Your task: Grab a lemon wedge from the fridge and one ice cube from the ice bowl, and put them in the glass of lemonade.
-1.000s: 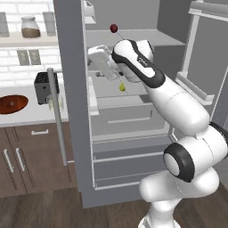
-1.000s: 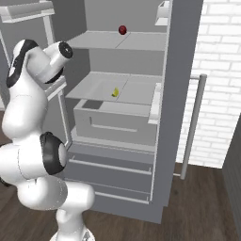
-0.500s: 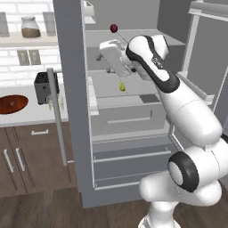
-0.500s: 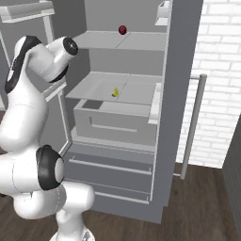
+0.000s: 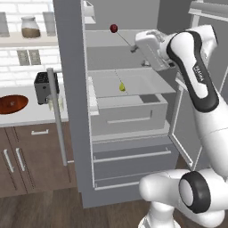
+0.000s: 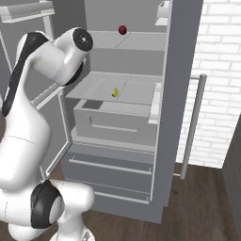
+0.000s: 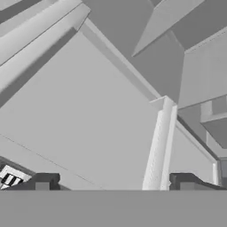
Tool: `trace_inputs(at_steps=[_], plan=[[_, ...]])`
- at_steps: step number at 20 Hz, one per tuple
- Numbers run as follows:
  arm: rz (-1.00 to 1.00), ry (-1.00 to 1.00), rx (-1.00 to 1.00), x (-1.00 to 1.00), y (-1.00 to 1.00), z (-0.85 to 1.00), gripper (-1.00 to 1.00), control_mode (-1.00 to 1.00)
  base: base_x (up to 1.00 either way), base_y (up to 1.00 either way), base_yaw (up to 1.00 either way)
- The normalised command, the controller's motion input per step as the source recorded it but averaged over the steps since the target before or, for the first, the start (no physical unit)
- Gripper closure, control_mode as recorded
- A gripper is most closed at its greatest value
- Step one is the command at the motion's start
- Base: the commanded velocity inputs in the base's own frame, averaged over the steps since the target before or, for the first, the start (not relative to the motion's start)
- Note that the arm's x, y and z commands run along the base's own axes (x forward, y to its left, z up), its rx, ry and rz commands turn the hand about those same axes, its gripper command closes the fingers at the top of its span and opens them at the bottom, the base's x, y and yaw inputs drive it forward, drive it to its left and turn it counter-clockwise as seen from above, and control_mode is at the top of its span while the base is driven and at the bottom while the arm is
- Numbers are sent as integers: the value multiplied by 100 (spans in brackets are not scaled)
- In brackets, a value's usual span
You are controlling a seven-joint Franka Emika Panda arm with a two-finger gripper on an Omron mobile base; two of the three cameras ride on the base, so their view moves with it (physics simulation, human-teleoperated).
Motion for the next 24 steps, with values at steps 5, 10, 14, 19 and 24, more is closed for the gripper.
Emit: trace_inputs(at_steps=[5,10,14,19,24], plan=[[-23,0,-31,-75,-71,17,-100,-100,0,0,0],[-29,-2,-32,-94,-58,-6,-100,-100,0,0,0],[-24,-3,-24,-100,-26,-29,-100,-100,0,0,0],[-13,10,-23,-87,0,-28,-100,-100,0,0,0],[-8,22,-10,-44,-3,-9,-100,-100,0,0,0]])
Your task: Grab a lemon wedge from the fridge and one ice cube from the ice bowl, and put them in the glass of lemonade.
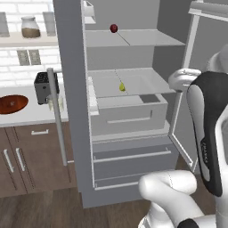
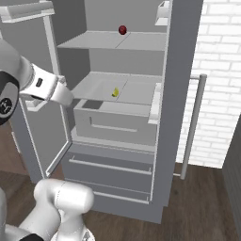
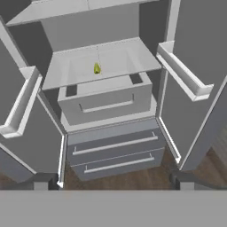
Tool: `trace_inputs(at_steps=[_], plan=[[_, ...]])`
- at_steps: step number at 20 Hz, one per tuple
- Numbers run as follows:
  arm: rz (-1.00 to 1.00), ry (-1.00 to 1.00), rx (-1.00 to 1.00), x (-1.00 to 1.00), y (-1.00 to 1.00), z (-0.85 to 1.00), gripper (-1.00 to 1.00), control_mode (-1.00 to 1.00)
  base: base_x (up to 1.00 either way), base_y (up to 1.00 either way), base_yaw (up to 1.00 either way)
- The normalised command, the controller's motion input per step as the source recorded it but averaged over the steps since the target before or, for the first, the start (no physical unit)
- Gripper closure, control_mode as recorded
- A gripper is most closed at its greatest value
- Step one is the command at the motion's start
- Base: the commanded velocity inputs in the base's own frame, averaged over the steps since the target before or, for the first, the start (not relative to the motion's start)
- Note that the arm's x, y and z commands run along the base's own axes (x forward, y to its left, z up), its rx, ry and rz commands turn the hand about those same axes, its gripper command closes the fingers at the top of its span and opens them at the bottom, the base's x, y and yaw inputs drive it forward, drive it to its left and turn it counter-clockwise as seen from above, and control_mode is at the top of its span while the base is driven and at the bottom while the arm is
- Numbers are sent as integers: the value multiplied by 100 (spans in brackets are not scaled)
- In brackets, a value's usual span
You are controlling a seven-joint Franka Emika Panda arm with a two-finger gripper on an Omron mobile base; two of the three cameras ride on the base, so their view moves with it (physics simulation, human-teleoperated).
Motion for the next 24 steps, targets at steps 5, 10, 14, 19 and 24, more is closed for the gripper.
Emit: trace_inputs(at_steps=[5,10,14,19,24], plan=[[-4,15,0,-1,-16,-23,-100,-100,0,0,0],[-1,10,0,-7,0,-51,-100,-100,0,0,0],[0,4,0,-3,0,-41,-100,-100,0,0,0],[0,0,0,7,0,-36,-100,-100,0,0,0],[0,0,0,0,0,0,-100,100,80,0,0]])
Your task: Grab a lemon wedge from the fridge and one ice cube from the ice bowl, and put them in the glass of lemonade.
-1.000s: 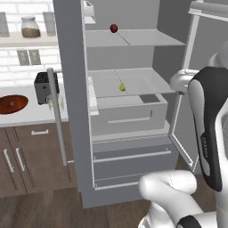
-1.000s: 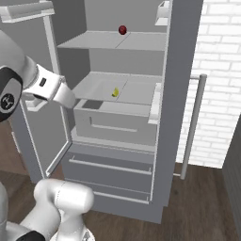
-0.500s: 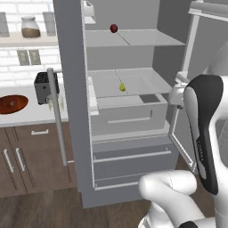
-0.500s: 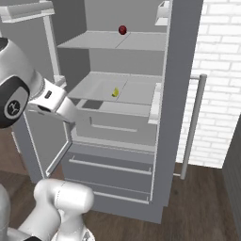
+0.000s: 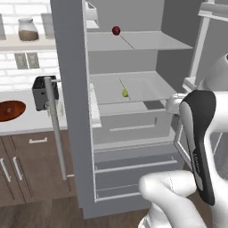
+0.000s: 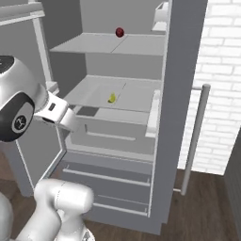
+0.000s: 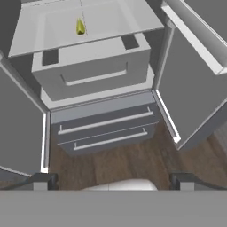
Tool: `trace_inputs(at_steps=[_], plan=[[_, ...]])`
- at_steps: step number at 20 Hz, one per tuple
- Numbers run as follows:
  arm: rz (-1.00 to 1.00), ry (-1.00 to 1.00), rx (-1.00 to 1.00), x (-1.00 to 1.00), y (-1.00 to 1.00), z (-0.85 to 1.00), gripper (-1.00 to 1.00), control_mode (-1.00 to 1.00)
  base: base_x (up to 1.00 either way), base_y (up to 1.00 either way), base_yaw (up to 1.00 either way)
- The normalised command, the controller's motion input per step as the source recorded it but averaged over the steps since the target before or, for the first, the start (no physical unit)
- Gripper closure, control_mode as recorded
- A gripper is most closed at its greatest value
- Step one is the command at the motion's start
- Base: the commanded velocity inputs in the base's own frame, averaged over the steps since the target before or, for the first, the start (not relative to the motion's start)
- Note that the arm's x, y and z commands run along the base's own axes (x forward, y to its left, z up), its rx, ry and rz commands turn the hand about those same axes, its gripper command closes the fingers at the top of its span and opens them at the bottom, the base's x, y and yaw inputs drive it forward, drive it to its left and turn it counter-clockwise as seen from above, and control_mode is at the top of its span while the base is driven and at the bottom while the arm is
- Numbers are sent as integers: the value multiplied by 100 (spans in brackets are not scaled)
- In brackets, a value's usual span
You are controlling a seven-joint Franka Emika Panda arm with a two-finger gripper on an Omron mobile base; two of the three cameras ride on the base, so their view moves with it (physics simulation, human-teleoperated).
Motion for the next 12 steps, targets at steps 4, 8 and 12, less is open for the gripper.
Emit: trace_inputs(at_steps=[4,8,12], plan=[[0,0,0,0,0,0,-100,100,100,0,0],[0,0,0,0,0,0,-100,100,88,0,0],[0,0,0,0,0,0,-100,100,74,0,0]])
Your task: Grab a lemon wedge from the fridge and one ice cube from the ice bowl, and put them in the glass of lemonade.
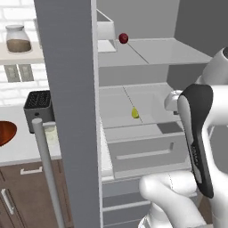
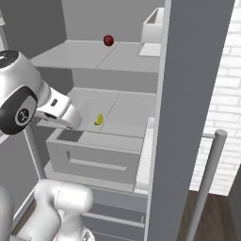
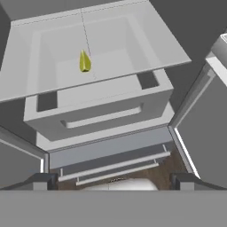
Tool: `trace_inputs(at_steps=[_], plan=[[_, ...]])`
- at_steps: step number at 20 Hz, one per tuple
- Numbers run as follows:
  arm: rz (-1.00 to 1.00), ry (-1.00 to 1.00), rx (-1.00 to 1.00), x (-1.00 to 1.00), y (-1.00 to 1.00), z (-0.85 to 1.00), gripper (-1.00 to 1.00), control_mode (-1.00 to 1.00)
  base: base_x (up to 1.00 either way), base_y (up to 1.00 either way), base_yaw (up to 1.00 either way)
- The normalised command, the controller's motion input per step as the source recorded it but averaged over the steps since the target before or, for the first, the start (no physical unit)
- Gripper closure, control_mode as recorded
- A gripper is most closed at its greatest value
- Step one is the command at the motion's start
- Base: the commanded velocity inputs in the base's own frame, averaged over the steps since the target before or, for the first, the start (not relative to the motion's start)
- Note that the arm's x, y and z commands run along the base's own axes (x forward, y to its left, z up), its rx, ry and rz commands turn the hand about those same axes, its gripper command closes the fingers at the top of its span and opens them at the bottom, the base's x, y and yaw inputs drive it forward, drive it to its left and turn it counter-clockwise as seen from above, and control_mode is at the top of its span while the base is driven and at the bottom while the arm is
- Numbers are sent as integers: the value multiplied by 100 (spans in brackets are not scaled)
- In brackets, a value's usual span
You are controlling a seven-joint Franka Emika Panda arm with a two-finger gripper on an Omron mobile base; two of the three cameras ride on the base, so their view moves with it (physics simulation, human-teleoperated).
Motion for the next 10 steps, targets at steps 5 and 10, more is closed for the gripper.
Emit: trace_inputs(at_steps=[5,10], plan=[[0,-2,-1,27,0,-18,-100,-100,0,0,0],[1,0,-4,42,11,-49,-100,-100,0,0,0]])
